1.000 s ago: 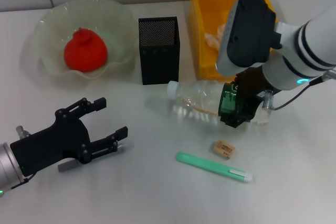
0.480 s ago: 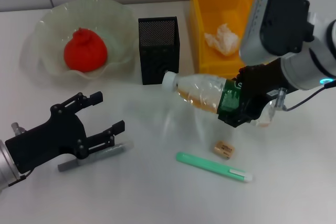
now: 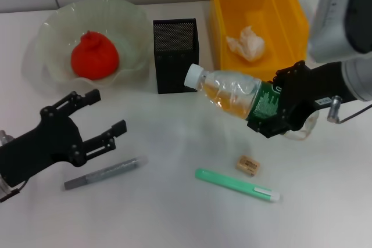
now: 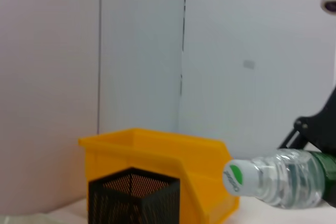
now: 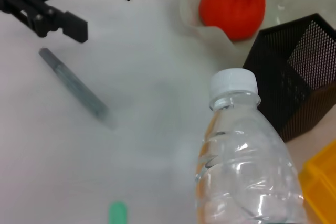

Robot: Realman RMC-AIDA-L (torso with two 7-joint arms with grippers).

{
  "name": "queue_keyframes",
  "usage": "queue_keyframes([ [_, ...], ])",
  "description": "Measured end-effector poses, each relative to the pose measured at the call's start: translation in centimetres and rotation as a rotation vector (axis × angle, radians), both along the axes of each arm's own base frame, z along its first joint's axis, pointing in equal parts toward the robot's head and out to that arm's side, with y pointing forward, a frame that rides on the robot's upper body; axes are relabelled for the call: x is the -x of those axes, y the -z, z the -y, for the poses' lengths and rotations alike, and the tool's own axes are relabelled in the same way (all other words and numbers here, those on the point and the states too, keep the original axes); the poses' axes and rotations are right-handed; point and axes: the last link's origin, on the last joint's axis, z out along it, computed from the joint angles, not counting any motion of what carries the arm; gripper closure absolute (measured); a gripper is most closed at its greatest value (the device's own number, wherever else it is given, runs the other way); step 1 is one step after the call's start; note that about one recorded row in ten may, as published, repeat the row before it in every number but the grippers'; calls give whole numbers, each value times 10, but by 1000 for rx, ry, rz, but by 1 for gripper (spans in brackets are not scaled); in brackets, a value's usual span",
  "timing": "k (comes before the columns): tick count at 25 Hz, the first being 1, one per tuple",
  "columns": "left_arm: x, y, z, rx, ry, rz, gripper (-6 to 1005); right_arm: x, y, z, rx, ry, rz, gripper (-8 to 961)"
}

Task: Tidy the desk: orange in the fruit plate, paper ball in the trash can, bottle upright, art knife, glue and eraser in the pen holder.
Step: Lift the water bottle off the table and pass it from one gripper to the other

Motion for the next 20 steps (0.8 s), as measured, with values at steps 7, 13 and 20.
queue_keyframes([
  [7,0,-8,2,-35,-10,57,171,-10,-15,17,7,-54,-225,182],
  [13,-1,-9,3,-38,-9,72,171,-35,-29,21,-28,-64,-393,181],
  [20,-2,-9,3,-43,-16,101,171,-66,-24,19,-54,-86,-543,179],
])
